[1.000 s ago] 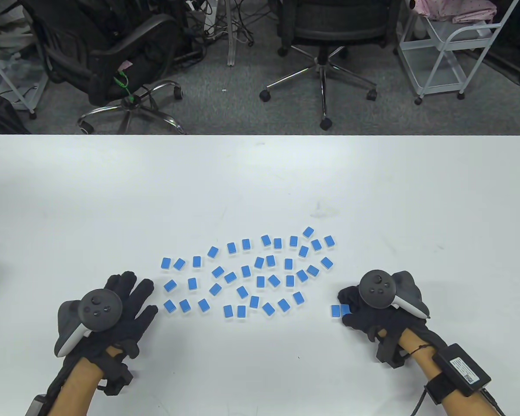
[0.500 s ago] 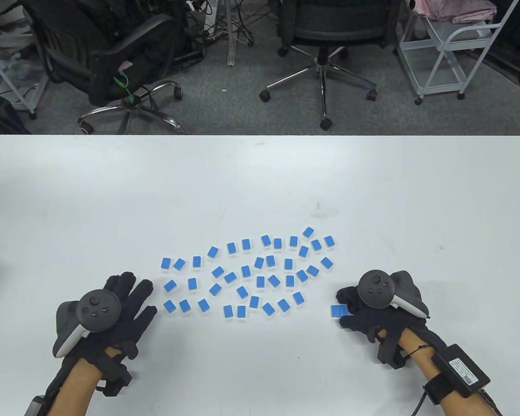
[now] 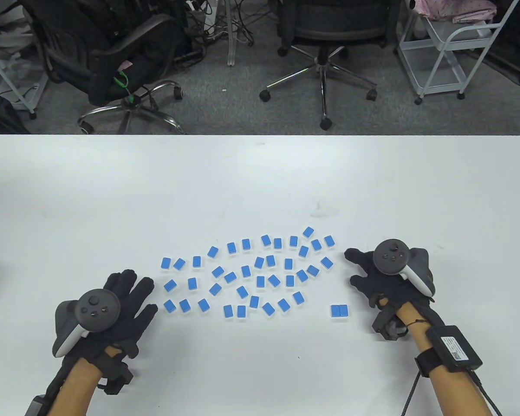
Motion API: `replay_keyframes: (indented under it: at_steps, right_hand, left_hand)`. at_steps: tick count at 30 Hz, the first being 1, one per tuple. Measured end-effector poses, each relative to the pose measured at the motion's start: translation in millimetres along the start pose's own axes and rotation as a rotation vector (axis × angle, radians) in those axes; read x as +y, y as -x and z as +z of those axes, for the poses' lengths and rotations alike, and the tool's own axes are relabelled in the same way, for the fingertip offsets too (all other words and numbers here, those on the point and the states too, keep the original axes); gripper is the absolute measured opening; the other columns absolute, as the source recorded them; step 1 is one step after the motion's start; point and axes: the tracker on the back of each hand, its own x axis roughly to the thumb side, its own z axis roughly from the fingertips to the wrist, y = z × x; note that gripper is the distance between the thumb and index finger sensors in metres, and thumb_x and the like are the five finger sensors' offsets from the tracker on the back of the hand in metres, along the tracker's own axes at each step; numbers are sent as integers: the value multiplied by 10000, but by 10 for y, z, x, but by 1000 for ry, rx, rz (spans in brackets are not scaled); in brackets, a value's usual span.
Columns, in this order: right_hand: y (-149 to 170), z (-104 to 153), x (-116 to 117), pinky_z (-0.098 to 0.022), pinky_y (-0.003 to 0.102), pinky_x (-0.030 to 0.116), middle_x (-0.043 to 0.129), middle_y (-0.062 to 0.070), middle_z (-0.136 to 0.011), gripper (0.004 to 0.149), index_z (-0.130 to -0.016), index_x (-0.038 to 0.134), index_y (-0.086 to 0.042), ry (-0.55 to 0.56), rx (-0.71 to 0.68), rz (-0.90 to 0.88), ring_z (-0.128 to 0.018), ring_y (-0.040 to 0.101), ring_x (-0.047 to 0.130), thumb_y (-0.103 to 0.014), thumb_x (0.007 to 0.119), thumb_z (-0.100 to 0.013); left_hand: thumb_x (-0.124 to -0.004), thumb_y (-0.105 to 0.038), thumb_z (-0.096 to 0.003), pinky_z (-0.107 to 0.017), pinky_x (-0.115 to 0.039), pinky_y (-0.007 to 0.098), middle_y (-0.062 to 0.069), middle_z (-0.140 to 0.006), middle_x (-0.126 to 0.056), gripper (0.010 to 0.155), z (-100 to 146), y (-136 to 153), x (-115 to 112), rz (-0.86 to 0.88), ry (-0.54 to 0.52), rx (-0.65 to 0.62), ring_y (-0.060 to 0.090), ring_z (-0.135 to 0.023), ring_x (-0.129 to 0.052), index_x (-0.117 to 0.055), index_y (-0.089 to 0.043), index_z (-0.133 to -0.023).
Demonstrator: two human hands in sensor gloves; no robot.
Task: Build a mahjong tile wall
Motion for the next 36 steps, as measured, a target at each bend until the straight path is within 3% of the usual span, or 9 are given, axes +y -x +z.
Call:
replay_keyframes:
  at_steps: [9, 14, 21, 26, 31, 36]
  right_hand:
    - [-713, -186, 101, -484, 561, 875, 821, -8, -917, 599, -892, 614, -487, -21, -87, 384, -678, 250, 952, -376, 911, -384]
    - [-819, -230, 132, -442, 522, 908, 902, -7, -795, 519, -852, 733, -355, -19, -92, 434, -577, 221, 1006, -340, 930, -372]
    - [-510, -163, 46, -424, 501, 921, 946, 51, -704, 548, -860, 743, -217, -118, -50, 261, -541, 221, 1007, -385, 911, -366]
    - [-35, 116, -16, -423, 508, 911, 907, 80, -733, 565, -861, 741, -181, -164, -9, 111, -527, 226, 1002, -381, 919, -362]
    - [111, 427, 56, -381, 505, 921, 935, 80, -697, 589, -849, 757, -163, -151, -75, 59, -466, 218, 1027, -377, 950, -336]
    - [72, 522, 130, -330, 499, 918, 964, 77, -644, 595, -825, 788, -163, -78, -153, 76, -396, 210, 1034, -380, 978, -304]
  left_hand:
    - [-570, -607, -507, -744, -143, 675, 17, -1204, -185, 687, -9, -12, 5, 13, 6, -8, 335, -1119, -117, -445, -346, -1130]
    - [-571, -606, -508, -744, -145, 676, 19, -1205, -186, 684, -7, -17, 10, 11, 7, -14, 336, -1119, -118, -447, -347, -1129]
    - [-571, -605, -508, -744, -145, 676, 20, -1205, -189, 685, -4, -19, 14, 17, 9, -16, 337, -1119, -119, -448, -345, -1130]
    - [-571, -605, -508, -744, -146, 675, 21, -1205, -190, 687, -5, -24, 12, 13, 6, -21, 338, -1119, -120, -449, -344, -1131]
    - [-571, -605, -508, -744, -146, 676, 19, -1205, -190, 687, -7, -24, 10, 9, 5, -16, 337, -1119, -120, -449, -343, -1131]
    - [-572, -604, -508, -744, -144, 675, 21, -1205, -189, 687, -8, -11, -10, 18, 13, -3, 338, -1119, -120, -450, -342, -1131]
